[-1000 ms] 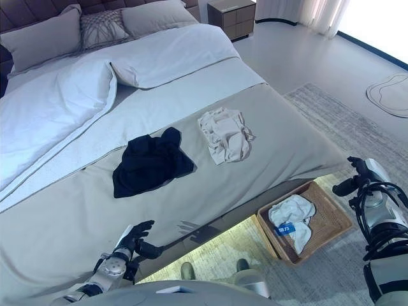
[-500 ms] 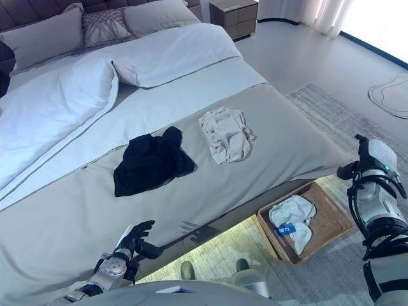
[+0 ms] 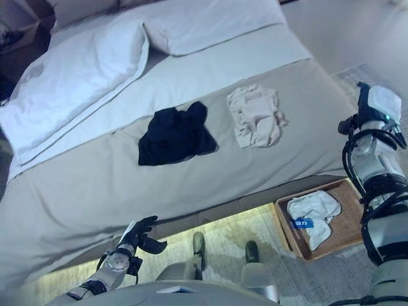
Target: Pick up the clothes from the bed and place them into the basket
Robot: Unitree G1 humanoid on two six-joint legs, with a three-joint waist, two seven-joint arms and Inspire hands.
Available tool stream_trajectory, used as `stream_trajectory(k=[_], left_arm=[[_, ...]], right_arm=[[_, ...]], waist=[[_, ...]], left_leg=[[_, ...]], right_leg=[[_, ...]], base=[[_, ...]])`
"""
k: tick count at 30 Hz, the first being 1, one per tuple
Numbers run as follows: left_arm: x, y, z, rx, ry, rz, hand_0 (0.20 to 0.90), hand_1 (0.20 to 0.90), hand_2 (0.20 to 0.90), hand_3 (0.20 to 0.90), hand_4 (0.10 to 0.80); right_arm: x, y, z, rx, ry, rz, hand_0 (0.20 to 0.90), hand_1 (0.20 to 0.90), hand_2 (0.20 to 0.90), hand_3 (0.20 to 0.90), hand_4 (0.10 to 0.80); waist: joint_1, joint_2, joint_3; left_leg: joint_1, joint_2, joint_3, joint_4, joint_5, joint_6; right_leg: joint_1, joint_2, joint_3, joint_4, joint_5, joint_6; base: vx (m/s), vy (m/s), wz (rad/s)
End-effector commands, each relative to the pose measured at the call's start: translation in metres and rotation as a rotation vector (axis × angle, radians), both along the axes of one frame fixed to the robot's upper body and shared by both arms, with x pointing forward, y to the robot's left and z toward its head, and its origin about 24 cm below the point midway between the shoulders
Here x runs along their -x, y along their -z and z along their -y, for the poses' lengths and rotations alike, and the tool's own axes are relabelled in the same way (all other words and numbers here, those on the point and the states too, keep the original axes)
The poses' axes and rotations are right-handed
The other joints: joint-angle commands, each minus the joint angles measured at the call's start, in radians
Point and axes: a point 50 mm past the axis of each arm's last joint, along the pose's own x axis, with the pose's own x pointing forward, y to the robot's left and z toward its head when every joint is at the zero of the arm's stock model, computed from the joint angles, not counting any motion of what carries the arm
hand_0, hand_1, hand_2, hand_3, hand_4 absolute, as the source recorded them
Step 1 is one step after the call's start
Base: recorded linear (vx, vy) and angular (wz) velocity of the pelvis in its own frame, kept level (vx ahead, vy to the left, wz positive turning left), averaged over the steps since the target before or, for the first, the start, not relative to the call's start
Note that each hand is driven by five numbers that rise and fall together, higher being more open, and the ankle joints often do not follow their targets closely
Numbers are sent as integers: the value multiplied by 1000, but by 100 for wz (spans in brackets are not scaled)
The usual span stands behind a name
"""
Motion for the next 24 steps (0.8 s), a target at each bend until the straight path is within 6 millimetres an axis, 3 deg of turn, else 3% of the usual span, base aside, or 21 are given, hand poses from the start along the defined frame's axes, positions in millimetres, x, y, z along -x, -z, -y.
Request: stream_trajectory(k=[1, 2, 10, 24], left_arm=[[-37, -27, -11, -16, 14, 184, 900, 900, 900, 900, 800], [-45, -31, -5, 5, 32, 212, 900, 900, 900, 900, 800], [-63, -44, 9, 35, 82, 291, 900, 900, 900, 900, 800], [-81, -65, 18, 99, 72, 423, 900, 900, 900, 900, 800]], right_arm=[[-9, -86, -6, 90, 0, 226, 900, 900, 900, 900, 800], [-9, -99, -7, 101, 12, 248, 900, 900, 900, 900, 800], [-12, -141, -22, 132, -11, 335, 900, 900, 900, 900, 800], [-24, -169, -62, 165, -117, 393, 900, 900, 900, 900, 800]], waist=[[40, -78, 47], [50, -62, 77], [81, 2, 181], [117, 46, 253]], left_leg=[[52, -41, 13, 1, -110, 23], [29, -43, -1, 1, -99, 22], [-70, -70, -50, 23, -66, 24], [-170, -84, -79, 31, -21, 33]], right_leg=[[-97, -31, 22, 124, 6, -16], [-125, -33, 10, 156, -8, -24], [-236, -39, -37, 263, -55, -47], [-343, -41, -52, 339, -79, -52]], base=[[-177, 24, 14], [-142, 19, 13], [-110, 1, 15], [-23, 9, 5]])
